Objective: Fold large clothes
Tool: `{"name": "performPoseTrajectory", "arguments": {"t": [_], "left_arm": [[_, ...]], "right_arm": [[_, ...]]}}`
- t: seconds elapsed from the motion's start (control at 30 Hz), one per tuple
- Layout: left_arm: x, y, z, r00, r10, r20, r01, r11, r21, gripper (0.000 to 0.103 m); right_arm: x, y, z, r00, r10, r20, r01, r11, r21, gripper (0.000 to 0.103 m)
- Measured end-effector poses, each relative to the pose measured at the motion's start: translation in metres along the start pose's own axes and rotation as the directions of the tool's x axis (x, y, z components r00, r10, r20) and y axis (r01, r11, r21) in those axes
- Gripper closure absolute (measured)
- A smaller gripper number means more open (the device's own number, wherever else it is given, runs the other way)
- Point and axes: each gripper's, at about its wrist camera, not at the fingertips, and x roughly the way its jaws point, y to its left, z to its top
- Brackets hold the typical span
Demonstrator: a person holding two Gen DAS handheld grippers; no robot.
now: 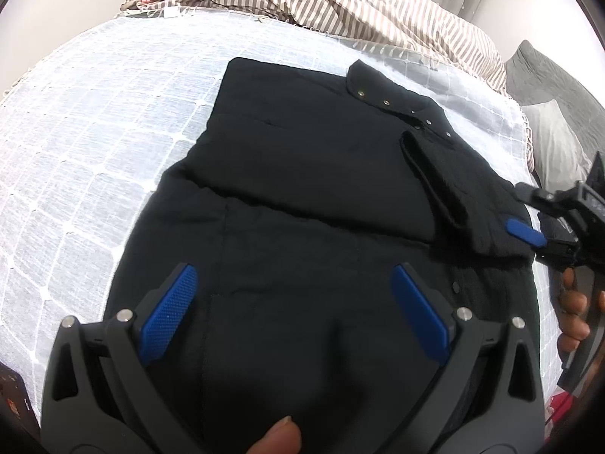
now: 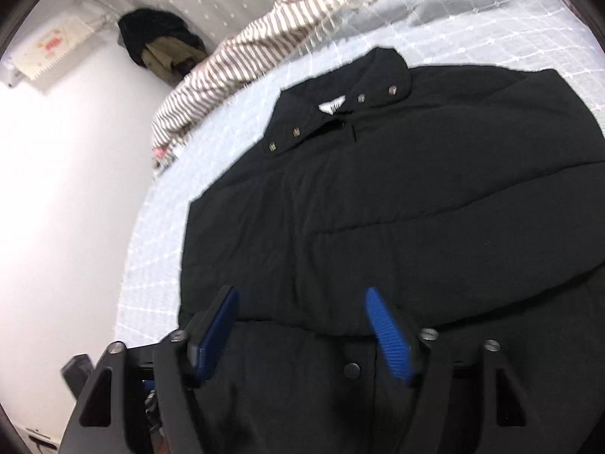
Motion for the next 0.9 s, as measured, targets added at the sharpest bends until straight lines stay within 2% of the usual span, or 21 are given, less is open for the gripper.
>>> {"name": "performPoseTrajectory", "arguments": {"t": [0.23,0.33,0.4,0.5,0.6,0.67,0.73,0.8,0.87,0.9], "left_arm": [[-0.001,-0.012,-0.001,1.000,-0.025,0.010,0.025,1.000,0.015,0.001],[-0.001,-0.020,-0.001,0.999,-0.041,0.006,0.041,0.999,0.025,0.001],[0.001,-0.025,0.000,0.997,-0.076,-0.009,0.077,0.997,0.024,0.001],[0.002,-0.037,0.006,0.986,-0.168,-0.020,0.168,0.986,0.005,0.002],[0.010,-0.053,0.014,0.968,-0.248,-0.041,0.248,0.969,-0.011,0.009],[0.018,-0.065,0.022,0.947,-0.316,-0.055,0.314,0.949,-0.035,0.013],[0.031,-0.080,0.031,0.925,-0.374,-0.062,0.371,0.927,-0.064,0.019],[0.048,-0.094,0.037,0.913,-0.401,-0.079,0.394,0.915,-0.087,0.024],[0.067,-0.107,0.039,0.913,-0.394,-0.108,0.384,0.917,-0.108,0.031],[0.080,-0.115,0.040,0.913,-0.385,-0.132,0.371,0.921,-0.119,0.040]], "right_arm": [[-0.027,-0.016,-0.014,0.997,-0.059,0.049,0.060,0.998,-0.019,0.031],[-0.037,-0.028,-0.028,0.987,-0.128,0.095,0.131,0.991,-0.026,0.031],[-0.043,-0.035,-0.040,0.972,-0.195,0.133,0.204,0.977,-0.055,0.031],[-0.049,-0.042,-0.054,0.953,-0.250,0.171,0.269,0.958,-0.098,0.031],[-0.055,-0.050,-0.065,0.938,-0.282,0.204,0.312,0.940,-0.137,0.031],[-0.060,-0.061,-0.072,0.936,-0.270,0.227,0.303,0.944,-0.128,0.031],[-0.060,-0.067,-0.073,0.933,-0.293,0.210,0.324,0.938,-0.127,0.031],[-0.060,-0.068,-0.073,0.923,-0.310,0.229,0.351,0.922,-0.162,0.031],[-0.063,-0.073,-0.072,0.919,-0.305,0.251,0.349,0.924,-0.154,0.031],[-0.063,-0.077,-0.071,0.920,-0.301,0.250,0.342,0.929,-0.144,0.031]]}}
